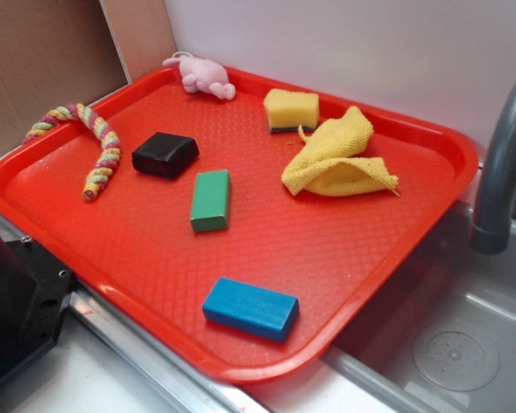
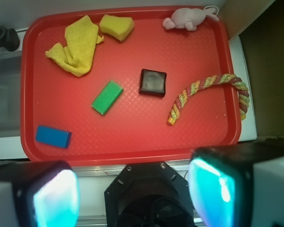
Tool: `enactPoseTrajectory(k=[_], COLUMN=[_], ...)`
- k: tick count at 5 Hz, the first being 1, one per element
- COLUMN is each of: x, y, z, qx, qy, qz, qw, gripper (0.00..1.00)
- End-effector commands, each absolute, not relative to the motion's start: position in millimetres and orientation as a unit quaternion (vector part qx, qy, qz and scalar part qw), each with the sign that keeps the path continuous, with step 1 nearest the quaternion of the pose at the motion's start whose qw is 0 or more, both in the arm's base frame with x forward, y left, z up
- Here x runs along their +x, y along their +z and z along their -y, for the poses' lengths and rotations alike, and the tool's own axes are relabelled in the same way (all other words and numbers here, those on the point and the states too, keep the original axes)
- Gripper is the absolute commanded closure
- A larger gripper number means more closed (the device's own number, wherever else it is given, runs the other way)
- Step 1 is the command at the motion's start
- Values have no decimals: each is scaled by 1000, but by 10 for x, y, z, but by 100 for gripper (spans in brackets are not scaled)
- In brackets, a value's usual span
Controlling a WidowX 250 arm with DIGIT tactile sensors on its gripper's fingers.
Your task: Grab the green block.
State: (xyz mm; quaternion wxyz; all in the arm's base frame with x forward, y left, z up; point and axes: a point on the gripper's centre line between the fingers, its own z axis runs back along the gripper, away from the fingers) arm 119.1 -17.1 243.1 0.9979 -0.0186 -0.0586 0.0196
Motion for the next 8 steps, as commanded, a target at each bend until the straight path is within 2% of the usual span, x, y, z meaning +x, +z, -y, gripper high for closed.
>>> enactPoseTrajectory(k=[1, 2, 3, 4, 5, 6, 7, 8], x=[1191, 1440, 1681, 1883, 1979, 2059, 1916, 1917], y=[2431, 1958, 1624, 1305, 933, 721, 595, 364], z=[171, 258, 497, 658, 639, 456, 409, 425], qx=[-19, -24, -53, -64, -47, -28, -22, -8], qy=[20, 124, 187, 253, 280, 304, 304, 297], qz=[59, 38, 38, 19, 12, 8, 9, -6], qw=[998, 991, 980, 965, 959, 952, 952, 955], gripper=[0, 0, 0, 0, 0, 0, 0, 0])
